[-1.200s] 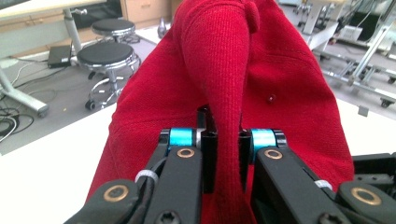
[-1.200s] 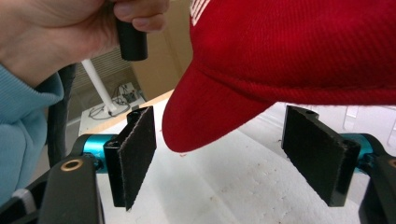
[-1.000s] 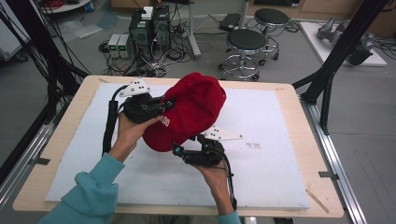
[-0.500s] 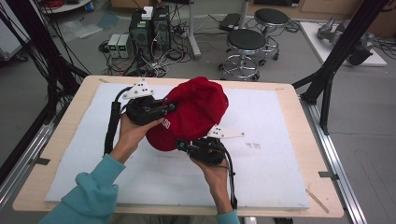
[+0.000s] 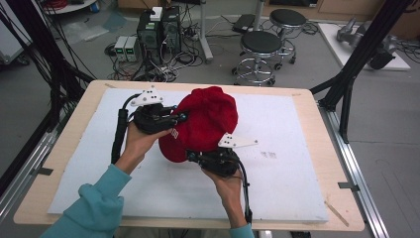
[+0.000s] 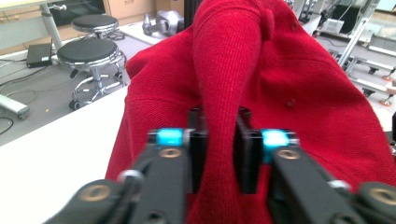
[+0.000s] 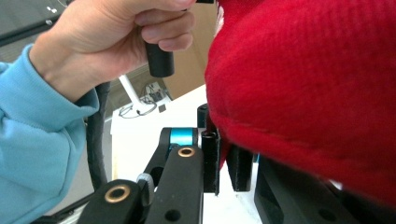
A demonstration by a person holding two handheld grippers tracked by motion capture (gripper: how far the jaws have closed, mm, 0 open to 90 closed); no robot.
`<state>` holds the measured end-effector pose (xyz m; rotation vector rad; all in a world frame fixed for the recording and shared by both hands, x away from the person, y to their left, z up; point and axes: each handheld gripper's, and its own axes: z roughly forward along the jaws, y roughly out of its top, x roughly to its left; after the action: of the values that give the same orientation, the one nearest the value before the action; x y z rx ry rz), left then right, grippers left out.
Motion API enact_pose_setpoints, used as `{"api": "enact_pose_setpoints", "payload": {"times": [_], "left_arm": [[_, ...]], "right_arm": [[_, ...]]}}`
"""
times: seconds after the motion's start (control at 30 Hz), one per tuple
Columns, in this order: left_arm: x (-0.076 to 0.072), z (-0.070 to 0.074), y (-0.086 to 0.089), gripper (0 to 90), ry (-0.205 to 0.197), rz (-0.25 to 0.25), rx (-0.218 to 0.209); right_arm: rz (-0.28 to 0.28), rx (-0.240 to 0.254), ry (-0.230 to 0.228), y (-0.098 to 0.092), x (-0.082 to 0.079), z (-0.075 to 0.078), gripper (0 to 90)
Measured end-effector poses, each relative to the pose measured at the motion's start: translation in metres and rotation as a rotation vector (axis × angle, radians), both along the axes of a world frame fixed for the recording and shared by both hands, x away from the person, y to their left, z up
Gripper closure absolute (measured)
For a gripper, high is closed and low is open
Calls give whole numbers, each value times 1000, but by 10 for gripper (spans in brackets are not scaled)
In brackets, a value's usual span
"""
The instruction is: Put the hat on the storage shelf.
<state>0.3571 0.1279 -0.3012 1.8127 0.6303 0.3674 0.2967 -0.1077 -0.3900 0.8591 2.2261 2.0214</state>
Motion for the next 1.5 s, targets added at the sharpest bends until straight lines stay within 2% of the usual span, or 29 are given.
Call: {"api": "enact_pose_setpoints", "payload": {"times": [0.07,0.1,0.13,0.17,0.2,0.23,0.27,0.33,0.5,0.7,0.77,0.8,0.87,0.9,0.97,1.0,1.03,1.23,1.27,1.3,1.33,1.37,1.5], "left_arm": [[0,0,0,503,9,3,3],[2,-1,-1,380,38,34,25],[2,-1,-1,271,38,34,25],[3,-2,0,271,44,35,34],[4,-2,3,133,45,51,36],[4,-2,3,134,45,51,36],[3,-1,7,134,22,60,18],[3,0,9,134,17,56,16],[-2,-1,26,136,-14,63,30],[-10,-10,45,137,-28,73,42],[-16,-17,61,137,-43,97,24],[-16,-17,61,137,-43,97,24],[-22,-27,78,137,-63,124,5],[-22,-27,78,137,-63,124,5],[-25,-34,89,137,-66,145,-7],[-29,-41,99,137,-62,162,-20],[-30,-45,104,137,-59,169,-16],[-41,-74,129,137,-50,223,-22],[-41,-74,129,137,-50,223,-22],[-45,-85,135,137,-67,234,-30],[-45,-85,135,137,-67,234,-30],[-49,-94,143,137,-73,246,-39],[-57,-110,156,137,-76,269,-58]], "right_arm": [[-11,-21,-3,0,-1,0,857],[-17,-25,-5,0,-1,0,856],[-16,-24,-2,-1,-1,0,856],[-16,-24,-2,-1,-1,0,856],[-20,-29,4,-2,-1,0,857],[-24,-38,-3,-2,-1,0,857],[-25,-43,-6,-2,-1,1,856],[-32,-52,-10,-4,-2,1,856],[-49,-71,-20,-9,0,4,856],[-65,-95,-36,-14,3,10,856],[-75,-108,-50,-16,6,13,856],[-75,-108,-50,-16,6,13,856],[-89,-123,-58,-19,9,18,856],[-89,-123,-58,-19,9,18,856],[-95,-138,-66,-20,12,21,856],[-101,-152,-78,-20,16,24,856],[-106,-160,-83,-21,17,26,856],[-144,-200,-98,-27,30,33,855],[-151,-198,-92,-29,32,34,856],[-157,-202,-95,-30,34,36,856],[-167,-206,-97,-32,36,38,855],[-177,-212,-100,-34,38,40,855],[-210,-233,-116,-40,46,48,856]]}}
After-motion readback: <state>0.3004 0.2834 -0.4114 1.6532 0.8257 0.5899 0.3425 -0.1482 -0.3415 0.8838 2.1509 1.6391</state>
